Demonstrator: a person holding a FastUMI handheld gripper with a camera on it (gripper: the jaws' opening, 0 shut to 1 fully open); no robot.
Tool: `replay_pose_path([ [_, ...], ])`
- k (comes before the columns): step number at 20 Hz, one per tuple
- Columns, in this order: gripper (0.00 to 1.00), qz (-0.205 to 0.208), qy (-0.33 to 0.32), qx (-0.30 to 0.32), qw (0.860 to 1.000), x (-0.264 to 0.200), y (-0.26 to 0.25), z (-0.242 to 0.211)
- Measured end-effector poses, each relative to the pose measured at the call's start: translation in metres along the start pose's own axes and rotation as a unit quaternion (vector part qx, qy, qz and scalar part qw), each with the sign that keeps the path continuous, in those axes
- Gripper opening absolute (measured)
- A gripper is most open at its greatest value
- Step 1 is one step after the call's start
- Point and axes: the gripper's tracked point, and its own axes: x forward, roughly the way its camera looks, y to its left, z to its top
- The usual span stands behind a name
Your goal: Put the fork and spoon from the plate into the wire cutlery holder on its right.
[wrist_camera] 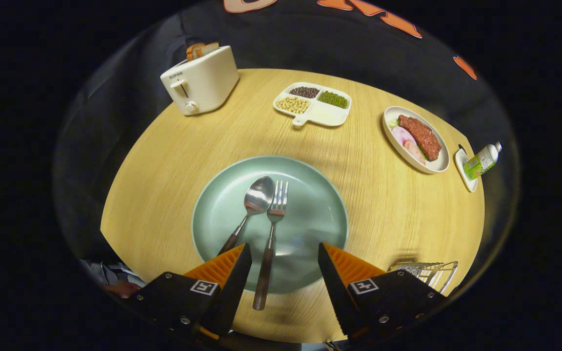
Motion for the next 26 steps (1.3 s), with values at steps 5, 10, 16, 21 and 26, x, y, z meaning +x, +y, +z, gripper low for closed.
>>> replay_pose_path([
  [5, 0.62, 0.014, 0.054, 0.003, 0.998, 0.021, 0.011, -0.009],
  [10, 0.32, -0.007, 0.103, 0.025, 0.994, 0.034, 0.006, -0.023],
  [16, 0.08, 0.019, 0.087, 0.053, 0.995, 0.032, 0.010, -0.011],
  [21, 0.06, 0.023, 0.053, 0.080, 0.995, 0.008, -0.005, -0.003],
  [26, 0.05, 0.011, 0.028, 0.116, 0.993, -0.038, -0.036, -0.011],
])
